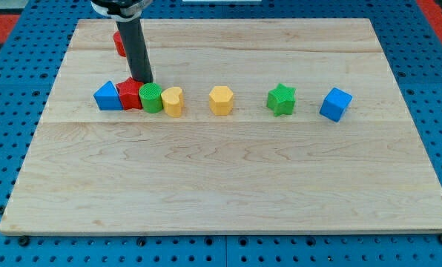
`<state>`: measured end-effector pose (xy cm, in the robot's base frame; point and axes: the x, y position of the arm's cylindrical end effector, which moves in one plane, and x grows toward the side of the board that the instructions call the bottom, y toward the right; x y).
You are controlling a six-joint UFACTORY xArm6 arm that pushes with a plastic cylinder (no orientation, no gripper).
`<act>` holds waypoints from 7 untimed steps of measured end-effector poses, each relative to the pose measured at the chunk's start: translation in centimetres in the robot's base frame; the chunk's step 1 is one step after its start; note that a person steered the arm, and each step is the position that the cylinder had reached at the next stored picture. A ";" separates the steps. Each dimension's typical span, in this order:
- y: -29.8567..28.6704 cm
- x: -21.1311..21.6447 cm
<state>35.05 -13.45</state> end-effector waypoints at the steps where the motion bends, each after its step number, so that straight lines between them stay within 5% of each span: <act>1: -1.2 0.2; 3: -1.0 -0.8; 5: 8.6 -9.0; 7: -3.6 -10.1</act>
<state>24.96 -17.04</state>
